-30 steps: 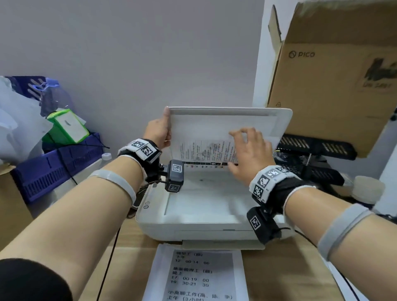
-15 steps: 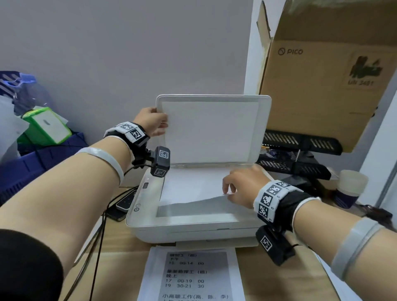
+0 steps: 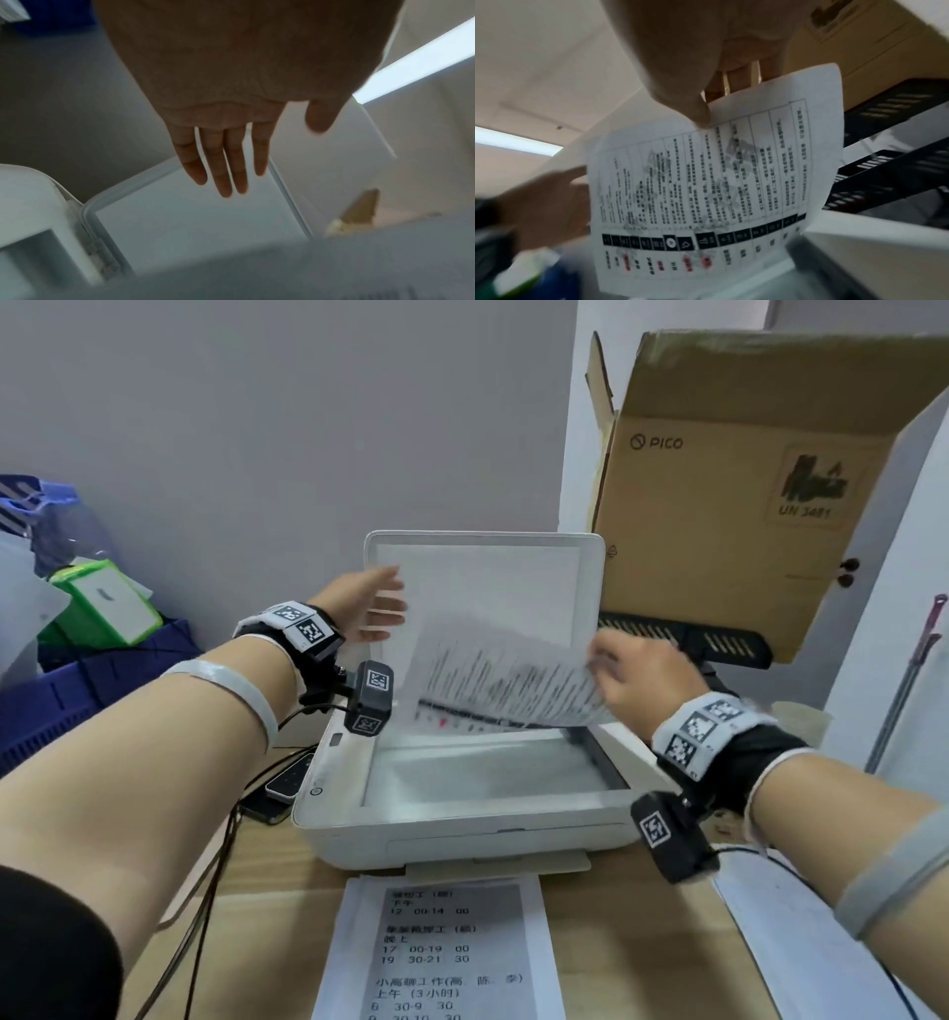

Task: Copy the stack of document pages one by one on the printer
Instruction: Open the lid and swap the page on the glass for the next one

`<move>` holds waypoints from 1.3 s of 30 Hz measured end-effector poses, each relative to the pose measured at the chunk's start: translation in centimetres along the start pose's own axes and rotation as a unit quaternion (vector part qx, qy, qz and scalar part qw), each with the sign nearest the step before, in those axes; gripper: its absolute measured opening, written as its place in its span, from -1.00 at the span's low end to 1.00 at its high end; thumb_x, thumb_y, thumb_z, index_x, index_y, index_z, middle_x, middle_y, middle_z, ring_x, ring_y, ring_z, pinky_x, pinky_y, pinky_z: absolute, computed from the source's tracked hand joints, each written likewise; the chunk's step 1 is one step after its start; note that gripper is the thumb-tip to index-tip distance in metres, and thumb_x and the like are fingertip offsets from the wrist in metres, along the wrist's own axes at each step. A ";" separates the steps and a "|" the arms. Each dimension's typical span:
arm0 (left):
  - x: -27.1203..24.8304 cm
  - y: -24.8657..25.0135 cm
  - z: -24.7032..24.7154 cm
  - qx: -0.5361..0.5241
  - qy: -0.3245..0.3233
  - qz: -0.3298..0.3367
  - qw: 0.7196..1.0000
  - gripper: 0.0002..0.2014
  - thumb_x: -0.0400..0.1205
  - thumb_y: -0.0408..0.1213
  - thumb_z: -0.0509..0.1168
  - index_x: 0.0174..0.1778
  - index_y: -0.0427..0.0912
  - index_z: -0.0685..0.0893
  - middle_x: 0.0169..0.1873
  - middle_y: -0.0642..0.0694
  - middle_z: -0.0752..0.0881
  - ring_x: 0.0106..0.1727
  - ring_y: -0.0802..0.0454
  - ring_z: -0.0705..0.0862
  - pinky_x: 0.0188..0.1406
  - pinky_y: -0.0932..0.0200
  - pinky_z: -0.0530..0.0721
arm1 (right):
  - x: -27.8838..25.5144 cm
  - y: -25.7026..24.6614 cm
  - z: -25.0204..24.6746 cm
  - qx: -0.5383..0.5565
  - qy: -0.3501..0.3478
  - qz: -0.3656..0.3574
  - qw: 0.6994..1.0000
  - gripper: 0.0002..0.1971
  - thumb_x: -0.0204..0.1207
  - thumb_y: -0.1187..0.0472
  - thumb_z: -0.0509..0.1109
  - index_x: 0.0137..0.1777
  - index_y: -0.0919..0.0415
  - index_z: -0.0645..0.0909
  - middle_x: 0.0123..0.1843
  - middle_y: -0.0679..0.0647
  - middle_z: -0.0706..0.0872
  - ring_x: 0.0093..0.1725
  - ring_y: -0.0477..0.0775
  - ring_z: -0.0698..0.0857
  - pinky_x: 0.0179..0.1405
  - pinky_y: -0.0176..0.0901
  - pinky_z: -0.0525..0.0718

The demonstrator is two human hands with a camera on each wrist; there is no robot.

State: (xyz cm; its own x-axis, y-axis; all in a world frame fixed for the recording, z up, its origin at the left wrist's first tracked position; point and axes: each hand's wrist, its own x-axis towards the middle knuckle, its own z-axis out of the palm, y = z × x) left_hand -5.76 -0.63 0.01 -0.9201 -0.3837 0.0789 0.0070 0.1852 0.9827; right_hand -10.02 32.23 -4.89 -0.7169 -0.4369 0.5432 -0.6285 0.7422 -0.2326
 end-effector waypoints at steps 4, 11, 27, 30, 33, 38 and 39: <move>-4.3 0.4 4.6 0.051 -0.176 0.014 0.983 -0.13 0.48 0.55 -0.07 0.24 -0.12 0.71 0.16 -0.12 0.81 0.24 -0.05 0.74 0.30 -0.07 0.55 | -1.1 4.4 -4.4 0.044 0.041 0.097 0.993 -0.93 0.64 0.17 0.28 -0.04 0.04 0.58 -0.18 0.09 0.74 -0.19 0.21 0.69 -0.20 0.00 0.65; -7.2 -0.4 17.2 0.032 -0.190 0.085 0.978 -0.85 0.67 -0.34 0.38 0.12 -0.28 0.71 0.01 -0.28 0.83 -0.19 -0.02 0.85 -0.22 0.13 0.83 | -9.4 12.7 -11.1 0.025 0.055 0.214 0.975 -0.89 0.65 0.13 0.33 -0.01 0.13 0.64 -0.12 0.11 0.77 -0.07 0.24 0.69 -0.10 -0.02 0.60; -15.4 -9.6 38.0 0.184 -0.274 -0.080 0.941 -0.79 0.64 -0.49 0.37 0.18 -0.42 0.65 0.04 -0.39 0.79 -0.15 -0.11 0.79 -0.02 -0.04 0.81 | -25.4 25.1 -10.7 -0.144 -0.242 0.392 0.876 -0.78 0.51 0.14 0.49 -0.34 0.00 0.58 -0.18 0.03 0.70 -0.10 0.10 0.70 -0.29 -0.23 0.57; -15.7 -11.1 37.3 0.187 -0.274 -0.076 0.940 -0.58 0.65 -0.42 0.36 0.43 -0.34 0.52 0.04 -0.31 0.78 -0.01 -0.10 0.82 -0.02 -0.03 0.79 | -25.6 24.8 -9.5 -0.160 -0.257 0.397 0.866 -0.83 0.51 0.14 0.47 -0.30 0.03 0.60 -0.09 0.06 0.73 -0.01 0.14 0.73 -0.16 -0.23 0.57; -15.7 -11.5 35.0 0.186 -0.294 -0.065 0.935 -0.71 0.66 -0.35 0.35 0.30 -0.29 0.66 -0.02 -0.19 0.80 -0.13 0.01 0.81 -0.01 0.02 0.78 | -24.6 23.0 -8.8 -0.189 -0.247 0.390 0.866 -0.82 0.57 0.10 0.42 0.08 0.03 0.50 -0.04 0.07 0.67 -0.05 0.16 0.67 -0.19 -0.20 0.57; -16.2 -11.9 28.1 0.167 -0.315 -0.083 0.931 -0.83 0.70 -0.30 0.33 0.16 -0.25 0.72 -0.07 -0.13 0.83 -0.24 0.09 0.79 -0.31 0.25 0.73 | -19.8 14.3 -3.7 -0.071 -0.215 0.296 0.928 -0.84 0.54 0.01 0.39 0.01 0.05 0.63 0.01 0.08 0.77 -0.13 0.07 0.70 -0.20 -0.16 0.66; -16.2 -12.3 26.4 0.163 -0.303 -0.085 0.935 -0.84 0.71 -0.30 0.32 0.14 -0.25 0.72 -0.10 -0.11 0.82 -0.27 0.10 0.78 -0.38 0.28 0.70 | -19.1 11.5 -2.0 -0.006 -0.235 0.271 0.933 -0.86 0.55 0.02 0.40 -0.04 0.06 0.68 -0.07 0.05 0.80 -0.21 0.00 0.72 -0.30 -0.24 0.65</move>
State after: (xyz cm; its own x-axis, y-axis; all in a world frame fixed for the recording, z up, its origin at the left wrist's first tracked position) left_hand -1.26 27.20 -17.74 -0.9509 0.1315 -0.2803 -0.1886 0.4721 0.8611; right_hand -2.98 50.13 -16.33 -0.9836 -0.1678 -0.0668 -0.1332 0.9238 -0.3591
